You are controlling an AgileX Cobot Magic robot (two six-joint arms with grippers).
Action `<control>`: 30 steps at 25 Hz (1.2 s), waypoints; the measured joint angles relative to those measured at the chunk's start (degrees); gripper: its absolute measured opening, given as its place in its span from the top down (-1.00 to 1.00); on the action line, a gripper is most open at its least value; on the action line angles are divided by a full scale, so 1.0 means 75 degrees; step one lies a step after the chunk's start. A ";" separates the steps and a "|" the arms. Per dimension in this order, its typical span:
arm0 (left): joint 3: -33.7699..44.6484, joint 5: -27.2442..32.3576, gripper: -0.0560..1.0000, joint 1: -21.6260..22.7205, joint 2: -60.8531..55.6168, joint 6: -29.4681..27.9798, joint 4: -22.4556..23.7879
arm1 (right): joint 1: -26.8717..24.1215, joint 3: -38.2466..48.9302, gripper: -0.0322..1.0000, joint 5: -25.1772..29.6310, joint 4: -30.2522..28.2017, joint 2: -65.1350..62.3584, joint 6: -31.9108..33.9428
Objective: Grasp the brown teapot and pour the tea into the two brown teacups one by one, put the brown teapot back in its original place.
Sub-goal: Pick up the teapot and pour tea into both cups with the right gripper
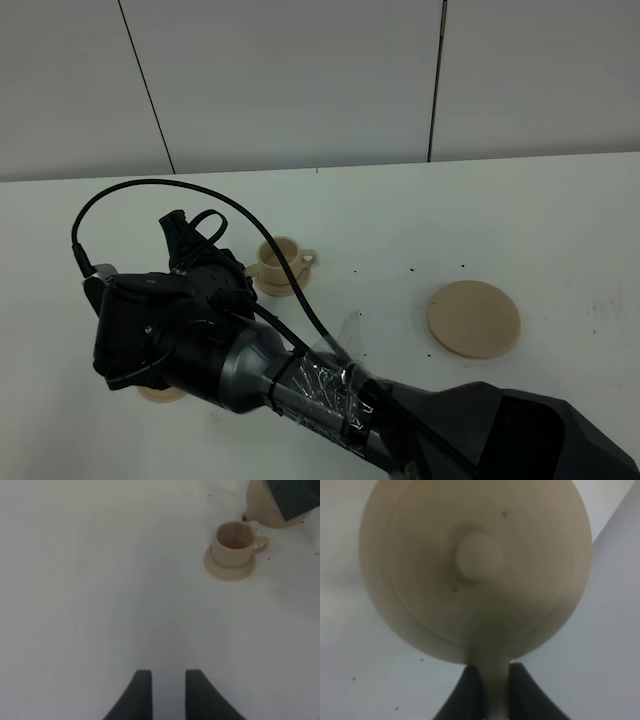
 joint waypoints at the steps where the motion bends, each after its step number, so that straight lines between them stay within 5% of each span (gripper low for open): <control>1: 0.0000 0.0000 0.45 0.0000 0.0000 0.0000 0.0000 | 0.0000 0.0000 0.75 0.0000 -0.0008 0.0000 0.0009; 30: 0.0000 0.0000 0.45 0.0000 0.0000 0.0001 0.0000 | 0.0209 0.0000 0.75 0.0040 -0.0423 0.0000 0.0123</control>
